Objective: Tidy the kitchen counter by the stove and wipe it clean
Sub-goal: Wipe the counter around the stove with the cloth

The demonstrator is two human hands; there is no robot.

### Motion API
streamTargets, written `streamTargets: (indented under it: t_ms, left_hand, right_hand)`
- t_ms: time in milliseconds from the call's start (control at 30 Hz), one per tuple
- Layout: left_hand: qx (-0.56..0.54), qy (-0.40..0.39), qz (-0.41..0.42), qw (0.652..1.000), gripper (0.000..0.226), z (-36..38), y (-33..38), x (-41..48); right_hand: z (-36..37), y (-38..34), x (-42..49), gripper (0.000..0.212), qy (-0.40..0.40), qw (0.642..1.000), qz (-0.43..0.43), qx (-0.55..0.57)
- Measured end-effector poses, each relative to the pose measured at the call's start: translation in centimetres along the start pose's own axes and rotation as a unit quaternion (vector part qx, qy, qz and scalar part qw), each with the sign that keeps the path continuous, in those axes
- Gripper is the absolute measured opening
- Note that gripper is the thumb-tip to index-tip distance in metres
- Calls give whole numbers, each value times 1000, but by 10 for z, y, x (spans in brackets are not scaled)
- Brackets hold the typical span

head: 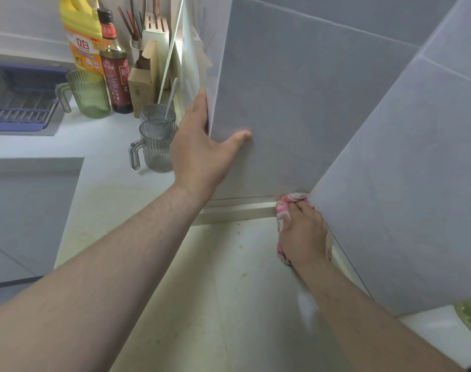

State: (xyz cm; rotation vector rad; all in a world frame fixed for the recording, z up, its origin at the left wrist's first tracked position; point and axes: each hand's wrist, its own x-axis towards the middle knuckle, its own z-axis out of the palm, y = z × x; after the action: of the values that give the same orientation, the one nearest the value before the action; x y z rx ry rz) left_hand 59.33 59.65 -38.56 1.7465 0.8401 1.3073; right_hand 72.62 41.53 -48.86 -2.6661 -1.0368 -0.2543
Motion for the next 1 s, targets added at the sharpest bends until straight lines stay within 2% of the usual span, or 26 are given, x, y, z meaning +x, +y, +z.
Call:
streamTargets:
  t_ms: [167,300,467,633,733,867,1000]
  left_hand:
    - [10,-1,11,1000,92,-1,0,0]
    - [17,-22,10,1000,96,-6,-4,1]
    - [9,-71,11,997,99,-18,-7,9]
    - [36,-117,50,991,91,-30,-10,15]
    - [38,-118,58,991,87,-31,-9,14]
    - [38,-119,62,990,89,-32,-9,13]
    - [41,-118,67,990,90,-31,-9,12]
  right_hand:
    - [8,-46,-21,51,14,994,-88,58]
    - [17,-92,-42,44,-11,986,-125,107]
    - [8,-60,-36,48,-45,975,-199,82]
    - [6,-42,-27,56,-67,982,-164,71]
    - [11,-50,-32,62,-90,977,-162,106]
    - [13,-76,-41,66,-119,961,-206,139]
    - [20,-113,-55,63,-102,955,-232,151]
